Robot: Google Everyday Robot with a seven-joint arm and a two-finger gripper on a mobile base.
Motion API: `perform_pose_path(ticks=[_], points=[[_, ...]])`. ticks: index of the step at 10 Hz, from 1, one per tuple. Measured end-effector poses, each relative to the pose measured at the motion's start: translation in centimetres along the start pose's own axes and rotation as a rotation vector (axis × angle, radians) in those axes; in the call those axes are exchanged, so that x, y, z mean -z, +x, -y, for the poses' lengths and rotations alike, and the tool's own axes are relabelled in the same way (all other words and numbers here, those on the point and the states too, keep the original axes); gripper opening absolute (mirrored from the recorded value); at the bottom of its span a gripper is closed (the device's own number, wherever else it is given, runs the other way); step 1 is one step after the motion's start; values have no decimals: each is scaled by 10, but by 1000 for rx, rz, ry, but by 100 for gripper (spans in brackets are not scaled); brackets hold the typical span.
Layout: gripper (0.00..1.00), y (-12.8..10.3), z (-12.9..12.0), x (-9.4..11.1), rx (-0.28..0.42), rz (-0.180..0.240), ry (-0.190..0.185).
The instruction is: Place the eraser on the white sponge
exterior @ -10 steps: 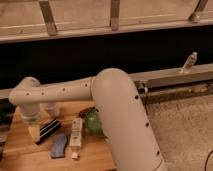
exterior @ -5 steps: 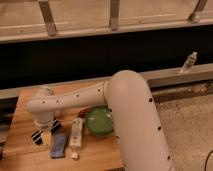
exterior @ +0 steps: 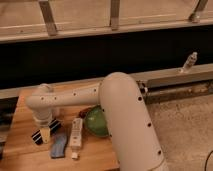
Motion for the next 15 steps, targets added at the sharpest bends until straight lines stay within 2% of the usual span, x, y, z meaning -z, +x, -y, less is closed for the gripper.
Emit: perform_pose_path(ticks=[1, 2, 4, 7, 10, 15], points=[[80, 3, 1, -7, -1, 13, -6], [75, 9, 1, -18, -6, 28, -16], [57, 12, 2, -23, 1, 45, -15], [25, 13, 2, -22, 0, 43, -16], [1, 13, 4, -19, -3, 43, -15], [0, 13, -1, -18, 6, 39, -23]])
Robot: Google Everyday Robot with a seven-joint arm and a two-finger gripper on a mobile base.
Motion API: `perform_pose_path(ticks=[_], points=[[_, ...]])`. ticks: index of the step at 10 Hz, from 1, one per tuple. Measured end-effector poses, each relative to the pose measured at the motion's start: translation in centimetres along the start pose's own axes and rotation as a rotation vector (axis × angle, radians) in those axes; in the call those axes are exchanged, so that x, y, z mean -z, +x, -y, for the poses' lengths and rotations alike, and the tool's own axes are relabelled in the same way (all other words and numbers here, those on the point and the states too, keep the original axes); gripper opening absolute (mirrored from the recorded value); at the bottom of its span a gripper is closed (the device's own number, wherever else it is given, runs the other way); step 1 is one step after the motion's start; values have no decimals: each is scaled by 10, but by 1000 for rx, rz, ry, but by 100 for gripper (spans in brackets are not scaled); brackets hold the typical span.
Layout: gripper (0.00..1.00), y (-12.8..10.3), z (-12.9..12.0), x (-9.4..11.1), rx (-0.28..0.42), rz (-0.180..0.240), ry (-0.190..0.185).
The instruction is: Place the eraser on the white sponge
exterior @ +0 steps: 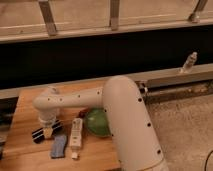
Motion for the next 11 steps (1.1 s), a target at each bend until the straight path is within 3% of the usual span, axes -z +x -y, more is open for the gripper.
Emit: perform_pose_path(ticks=[11], points=[[0, -1, 2, 1, -4, 1, 0]])
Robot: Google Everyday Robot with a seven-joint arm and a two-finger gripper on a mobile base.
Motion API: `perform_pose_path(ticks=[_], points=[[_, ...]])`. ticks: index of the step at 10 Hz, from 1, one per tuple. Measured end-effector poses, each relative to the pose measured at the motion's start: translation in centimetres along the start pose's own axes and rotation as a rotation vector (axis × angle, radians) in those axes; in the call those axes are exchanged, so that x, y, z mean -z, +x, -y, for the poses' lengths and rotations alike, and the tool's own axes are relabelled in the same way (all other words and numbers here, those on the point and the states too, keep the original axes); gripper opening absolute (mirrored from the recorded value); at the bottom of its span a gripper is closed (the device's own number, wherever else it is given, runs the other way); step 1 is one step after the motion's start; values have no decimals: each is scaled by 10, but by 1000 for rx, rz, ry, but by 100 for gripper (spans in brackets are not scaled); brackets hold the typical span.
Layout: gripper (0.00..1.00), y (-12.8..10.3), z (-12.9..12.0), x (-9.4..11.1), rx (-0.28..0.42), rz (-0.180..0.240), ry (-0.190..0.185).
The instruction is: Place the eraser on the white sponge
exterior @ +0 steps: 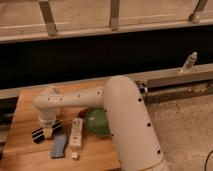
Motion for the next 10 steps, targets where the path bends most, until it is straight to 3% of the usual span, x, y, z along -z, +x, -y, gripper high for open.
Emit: perform_pose_path(ticks=[3, 7, 10], points=[[0, -3, -2, 20, 6, -32, 64], [0, -46, -35, 100, 62, -113, 215], [0, -61, -51, 145, 61, -138, 239]])
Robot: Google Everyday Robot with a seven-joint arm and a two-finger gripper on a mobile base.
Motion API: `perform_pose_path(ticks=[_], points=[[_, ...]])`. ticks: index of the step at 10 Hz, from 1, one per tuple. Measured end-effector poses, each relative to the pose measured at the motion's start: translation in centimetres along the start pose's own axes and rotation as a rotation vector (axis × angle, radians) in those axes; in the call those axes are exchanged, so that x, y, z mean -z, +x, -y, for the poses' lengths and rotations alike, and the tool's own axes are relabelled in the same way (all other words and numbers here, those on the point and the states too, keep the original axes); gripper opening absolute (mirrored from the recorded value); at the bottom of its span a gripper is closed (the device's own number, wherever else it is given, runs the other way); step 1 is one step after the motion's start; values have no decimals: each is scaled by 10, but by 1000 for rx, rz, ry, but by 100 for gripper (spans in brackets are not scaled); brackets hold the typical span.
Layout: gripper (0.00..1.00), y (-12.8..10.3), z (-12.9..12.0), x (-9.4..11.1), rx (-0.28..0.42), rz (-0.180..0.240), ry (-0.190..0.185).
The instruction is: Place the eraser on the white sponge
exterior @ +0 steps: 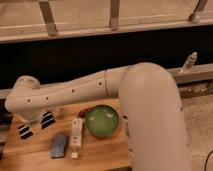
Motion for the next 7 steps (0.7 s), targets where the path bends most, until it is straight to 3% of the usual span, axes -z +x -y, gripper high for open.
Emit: perform_pose_path(ticks=[3, 5, 7], points=[[0, 12, -11, 9, -36, 1, -8], [0, 24, -23, -11, -64, 9, -32], [0, 34, -37, -50, -83, 16, -74]])
